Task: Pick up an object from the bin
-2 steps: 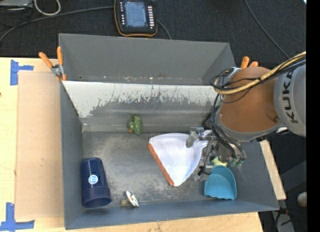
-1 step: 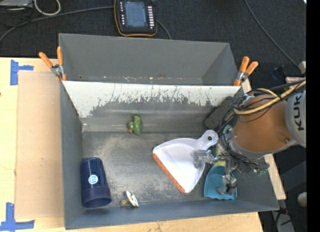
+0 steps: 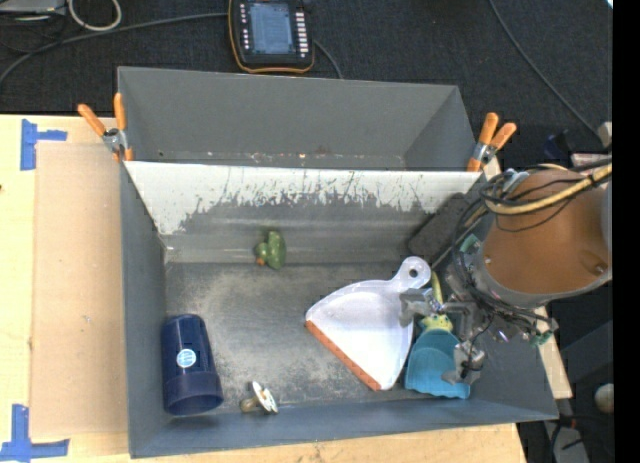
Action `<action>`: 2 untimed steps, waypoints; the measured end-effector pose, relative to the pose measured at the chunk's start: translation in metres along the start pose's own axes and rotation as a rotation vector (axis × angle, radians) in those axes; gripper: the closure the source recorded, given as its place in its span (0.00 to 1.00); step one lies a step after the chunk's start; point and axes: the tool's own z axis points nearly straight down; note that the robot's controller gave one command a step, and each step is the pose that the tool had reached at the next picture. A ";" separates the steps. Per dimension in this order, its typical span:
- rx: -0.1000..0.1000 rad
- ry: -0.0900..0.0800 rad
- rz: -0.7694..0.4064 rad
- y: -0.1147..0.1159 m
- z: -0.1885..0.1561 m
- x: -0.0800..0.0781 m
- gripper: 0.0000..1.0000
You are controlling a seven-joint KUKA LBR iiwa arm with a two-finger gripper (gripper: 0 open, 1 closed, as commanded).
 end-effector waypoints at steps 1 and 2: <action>-0.011 0.013 -0.149 -0.048 0.044 -0.018 0.00; -0.005 0.001 -0.629 -0.017 0.073 -0.001 0.00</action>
Offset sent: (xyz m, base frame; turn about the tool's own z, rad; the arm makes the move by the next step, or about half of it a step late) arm 0.0095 -0.0166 -0.0722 -0.6289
